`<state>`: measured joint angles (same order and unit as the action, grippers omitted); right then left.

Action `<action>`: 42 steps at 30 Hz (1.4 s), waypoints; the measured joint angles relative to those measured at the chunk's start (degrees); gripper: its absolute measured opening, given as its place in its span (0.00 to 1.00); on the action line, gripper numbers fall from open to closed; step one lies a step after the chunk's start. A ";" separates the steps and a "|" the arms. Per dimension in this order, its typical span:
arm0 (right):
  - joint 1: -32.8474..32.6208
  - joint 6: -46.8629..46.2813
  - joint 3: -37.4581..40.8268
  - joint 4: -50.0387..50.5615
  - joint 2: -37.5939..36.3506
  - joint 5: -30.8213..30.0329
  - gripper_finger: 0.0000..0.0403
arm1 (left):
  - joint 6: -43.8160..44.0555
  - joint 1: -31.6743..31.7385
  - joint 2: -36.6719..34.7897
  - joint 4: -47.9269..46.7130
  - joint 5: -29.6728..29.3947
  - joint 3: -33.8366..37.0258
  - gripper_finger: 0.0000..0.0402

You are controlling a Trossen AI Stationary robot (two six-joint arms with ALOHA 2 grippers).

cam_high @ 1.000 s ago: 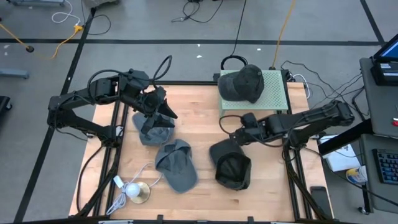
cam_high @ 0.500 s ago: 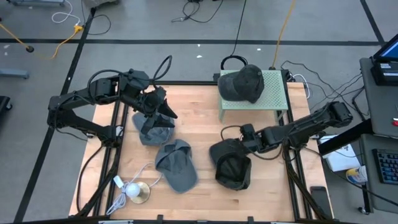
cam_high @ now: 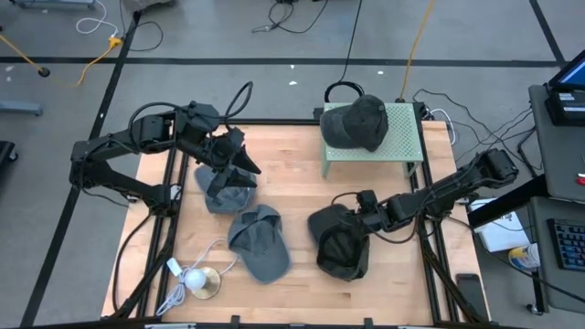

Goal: Pick & Place hat
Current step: Stack the black cap on the black cap on the shelf

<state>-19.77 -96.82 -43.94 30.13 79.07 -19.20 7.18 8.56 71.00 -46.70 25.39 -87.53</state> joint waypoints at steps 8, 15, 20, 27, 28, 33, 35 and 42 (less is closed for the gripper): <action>0.02 1.75 0.02 0.19 0.00 1.47 0.41 | -0.68 0.00 0.00 0.00 -0.09 0.00 0.53; -0.01 4.89 0.02 -0.20 0.00 6.52 0.24 | -0.69 0.00 0.00 0.02 -0.11 0.00 0.53; -0.95 8.64 0.02 -1.06 -0.32 7.41 0.05 | 0.04 0.00 0.00 0.02 -0.76 0.00 0.53; -1.33 11.99 0.04 -5.14 -3.45 7.52 0.02 | 0.93 0.00 0.00 0.02 -1.51 0.00 0.53; -1.33 12.79 0.04 -5.85 -4.49 7.55 0.02 | 1.12 -0.02 0.00 0.02 -1.50 0.00 0.53; -1.36 16.70 0.04 -7.07 -11.55 7.47 0.02 | 3.76 0.00 0.00 0.11 -1.55 0.00 0.53; -1.36 19.57 0.04 -8.38 -15.09 7.31 0.02 | 5.87 -0.01 0.00 0.14 -1.54 0.00 0.53; -1.32 30.77 -0.37 -9.97 -25.98 -0.73 0.02 | 14.90 -0.02 0.00 0.20 -1.53 0.00 0.53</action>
<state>-21.09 -66.05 -44.31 20.16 53.09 -19.93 22.08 8.54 71.00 -46.50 23.86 -87.53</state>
